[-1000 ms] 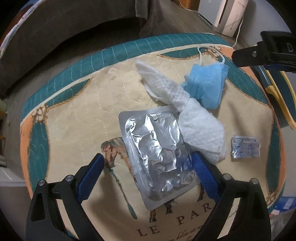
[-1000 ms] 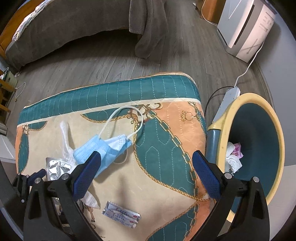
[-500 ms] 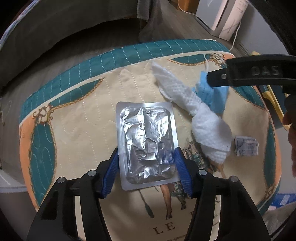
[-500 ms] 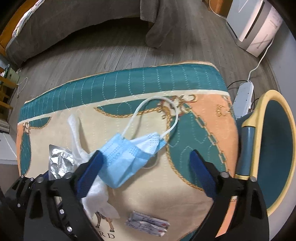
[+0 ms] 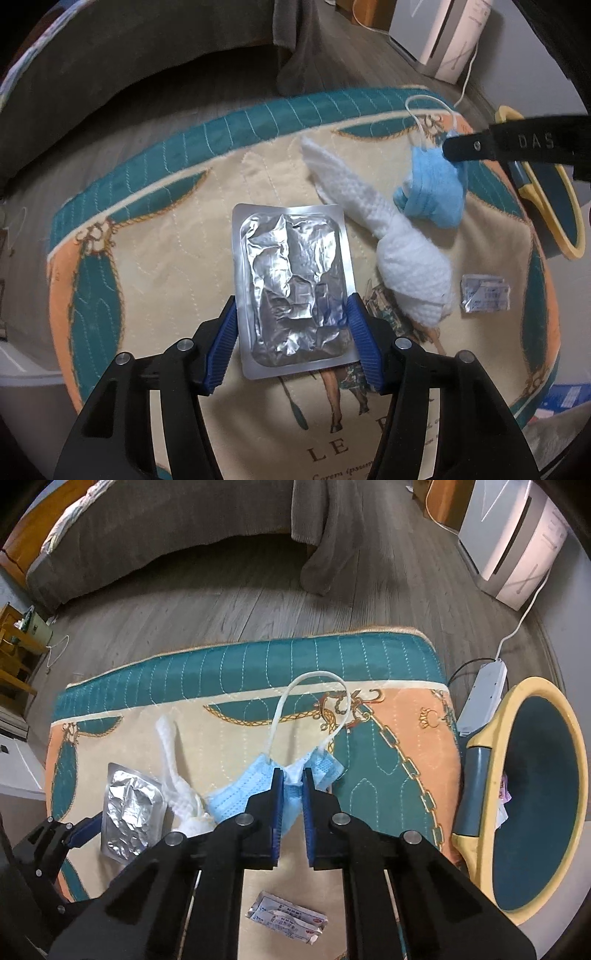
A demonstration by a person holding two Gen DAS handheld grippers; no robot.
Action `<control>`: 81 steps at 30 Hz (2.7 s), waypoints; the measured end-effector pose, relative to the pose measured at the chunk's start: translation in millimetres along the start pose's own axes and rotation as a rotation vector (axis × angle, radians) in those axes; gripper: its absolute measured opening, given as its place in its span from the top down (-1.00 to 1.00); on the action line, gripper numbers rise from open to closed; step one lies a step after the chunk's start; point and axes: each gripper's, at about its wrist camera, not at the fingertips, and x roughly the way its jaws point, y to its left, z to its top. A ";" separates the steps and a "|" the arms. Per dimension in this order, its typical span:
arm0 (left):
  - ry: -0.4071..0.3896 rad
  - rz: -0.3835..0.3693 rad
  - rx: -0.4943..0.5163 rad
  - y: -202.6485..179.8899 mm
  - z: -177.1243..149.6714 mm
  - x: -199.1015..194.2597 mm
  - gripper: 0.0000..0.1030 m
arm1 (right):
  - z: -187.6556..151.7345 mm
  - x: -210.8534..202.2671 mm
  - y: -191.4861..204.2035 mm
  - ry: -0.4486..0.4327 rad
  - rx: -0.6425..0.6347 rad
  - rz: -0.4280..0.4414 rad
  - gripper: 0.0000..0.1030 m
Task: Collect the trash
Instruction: 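Carry the blister pack and blue mask over the bin and release both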
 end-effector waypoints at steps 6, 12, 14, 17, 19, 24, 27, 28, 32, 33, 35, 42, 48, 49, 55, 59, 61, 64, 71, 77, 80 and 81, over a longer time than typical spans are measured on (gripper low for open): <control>-0.090 0.045 -0.007 0.8 6.6 -30.1 -0.15 | -3.0 -20.5 0.7 -0.054 -0.008 0.002 0.82; -0.164 0.038 -0.001 -7.9 14.1 -58.1 -0.15 | -4.0 -42.9 -9.3 -0.105 0.013 0.030 0.82; -0.188 0.031 0.006 -15.4 17.0 -66.3 -0.15 | -3.1 -53.6 -16.2 -0.130 0.029 0.043 0.82; -0.229 0.037 0.030 -25.0 20.8 -78.8 -0.15 | -3.0 -68.3 -25.3 -0.166 0.049 0.050 0.82; -0.249 0.055 0.062 -33.4 19.9 -84.6 -0.15 | -4.6 -77.3 -32.1 -0.189 0.061 0.047 0.82; -0.277 0.065 0.094 -49.9 21.7 -90.7 -0.15 | -6.4 -90.8 -49.4 -0.218 0.082 0.032 0.82; -0.287 0.052 0.096 -53.7 21.5 -92.5 -0.15 | -9.7 -96.0 -59.0 -0.226 0.092 0.025 0.82; -0.288 0.049 0.100 -56.7 22.0 -92.4 -0.15 | -10.9 -97.0 -61.7 -0.227 0.092 0.022 0.82; -0.288 0.042 0.114 -67.1 26.4 -89.8 -0.15 | -15.6 -103.7 -76.2 -0.236 0.100 0.004 0.82; -0.288 0.039 0.117 -68.9 26.8 -89.9 -0.15 | -16.8 -104.8 -80.5 -0.238 0.105 0.001 0.82; -0.290 0.038 0.126 -75.3 28.0 -90.7 -0.15 | -19.2 -106.2 -89.2 -0.239 0.115 -0.005 0.82; -0.295 0.030 0.147 -93.1 34.6 -88.1 -0.15 | -25.5 -111.9 -119.2 -0.249 0.155 -0.017 0.82; -0.294 0.020 0.169 -111.1 40.2 -83.5 -0.15 | -31.8 -116.3 -140.9 -0.256 0.180 -0.027 0.82; -0.295 0.018 0.174 -115.3 41.2 -82.9 -0.15 | -32.9 -116.5 -145.5 -0.256 0.185 -0.030 0.82; -0.302 0.012 0.243 -146.5 43.2 -80.1 -0.15 | -41.5 -115.4 -182.3 -0.252 0.237 -0.064 0.82; -0.322 -0.001 0.310 -175.2 41.6 -84.7 -0.15 | -49.0 -109.6 -211.9 -0.235 0.292 -0.120 0.82; -0.327 -0.027 0.326 -187.2 42.2 -86.3 -0.16 | -53.7 -104.2 -226.5 -0.219 0.331 -0.138 0.82; -0.329 -0.063 0.348 -205.6 43.3 -84.6 -0.16 | -62.1 -96.2 -245.8 -0.193 0.388 -0.157 0.82; -0.286 -0.094 0.408 -246.8 45.9 -67.3 -0.16 | -73.5 -92.6 -265.7 -0.175 0.450 -0.217 0.82; -0.234 -0.089 0.428 -267.5 54.5 -50.3 -0.16 | -74.1 -96.5 -273.8 -0.196 0.491 -0.196 0.82; -0.226 -0.087 0.421 -275.2 61.7 -45.9 -0.16 | -75.4 -98.7 -276.3 -0.208 0.520 -0.186 0.82; -0.228 -0.089 0.418 -276.5 63.9 -45.6 -0.16 | -75.4 -99.3 -277.3 -0.214 0.527 -0.184 0.82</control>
